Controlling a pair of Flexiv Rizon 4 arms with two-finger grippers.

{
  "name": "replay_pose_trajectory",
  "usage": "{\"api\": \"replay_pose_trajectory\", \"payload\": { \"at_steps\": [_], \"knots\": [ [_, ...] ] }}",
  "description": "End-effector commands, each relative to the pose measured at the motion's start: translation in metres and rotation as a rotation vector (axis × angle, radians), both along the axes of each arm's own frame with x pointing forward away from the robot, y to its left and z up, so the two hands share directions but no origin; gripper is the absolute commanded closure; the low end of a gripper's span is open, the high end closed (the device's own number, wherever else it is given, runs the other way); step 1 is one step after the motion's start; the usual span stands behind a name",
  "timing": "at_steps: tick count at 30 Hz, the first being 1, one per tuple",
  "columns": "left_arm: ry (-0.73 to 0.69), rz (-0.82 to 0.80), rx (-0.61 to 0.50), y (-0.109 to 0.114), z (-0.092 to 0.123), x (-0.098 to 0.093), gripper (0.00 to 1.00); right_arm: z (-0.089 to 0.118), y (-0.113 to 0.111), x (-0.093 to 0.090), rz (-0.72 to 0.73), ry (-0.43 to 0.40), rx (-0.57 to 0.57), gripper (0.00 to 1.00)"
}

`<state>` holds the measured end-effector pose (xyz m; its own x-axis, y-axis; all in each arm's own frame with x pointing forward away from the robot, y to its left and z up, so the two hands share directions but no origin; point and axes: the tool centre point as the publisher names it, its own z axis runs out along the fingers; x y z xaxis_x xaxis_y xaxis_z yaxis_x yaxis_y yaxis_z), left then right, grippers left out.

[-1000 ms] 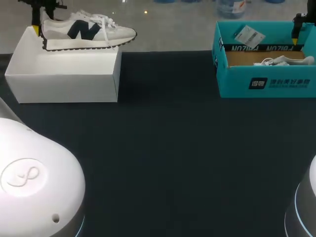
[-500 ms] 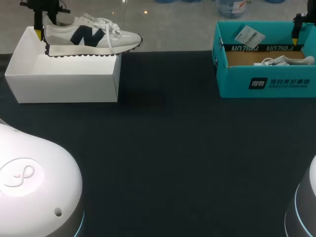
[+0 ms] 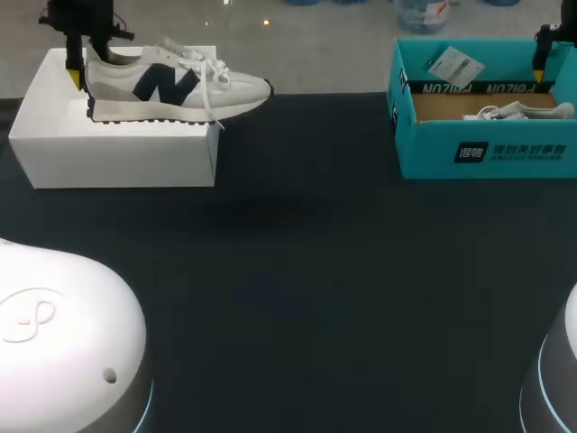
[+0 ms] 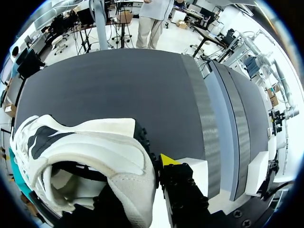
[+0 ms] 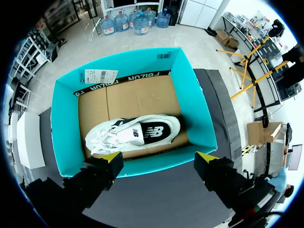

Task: Take the shoe out of the shoebox, open the shoe tongue, remove and reinsert the insole, then place the shoe into the shoebox

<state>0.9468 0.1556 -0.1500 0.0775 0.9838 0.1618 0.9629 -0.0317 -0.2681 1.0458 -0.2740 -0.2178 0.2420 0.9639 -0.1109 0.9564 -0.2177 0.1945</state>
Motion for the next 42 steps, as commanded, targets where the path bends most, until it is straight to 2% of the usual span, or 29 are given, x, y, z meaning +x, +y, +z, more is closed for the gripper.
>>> {"api": "replay_pose_trajectory", "payload": {
  "at_steps": [1,14,22,32,42],
  "knots": [
    [-0.488,-0.09,-0.033,-0.009,-0.004,-0.015,1.0,0.0,0.0,0.0,-0.001,0.0,0.0,0.0],
    [-0.454,-0.116,-0.021,-0.05,-0.016,-0.062,1.0,0.0,0.0,0.0,-0.001,0.0,0.0,0.0],
    [-0.437,-0.084,-0.019,-0.068,-0.021,-0.08,1.0,0.0,0.0,0.0,-0.001,0.0,0.0,0.0],
    [-0.378,-0.117,-0.033,-0.091,-0.033,-0.093,1.0,0.0,0.0,0.0,-0.001,0.0,0.0,0.0],
    [-0.353,-0.123,-0.046,-0.093,-0.034,-0.093,1.0,0.0,0.0,0.0,-0.001,0.0,0.0,0.0]
  ]
}}
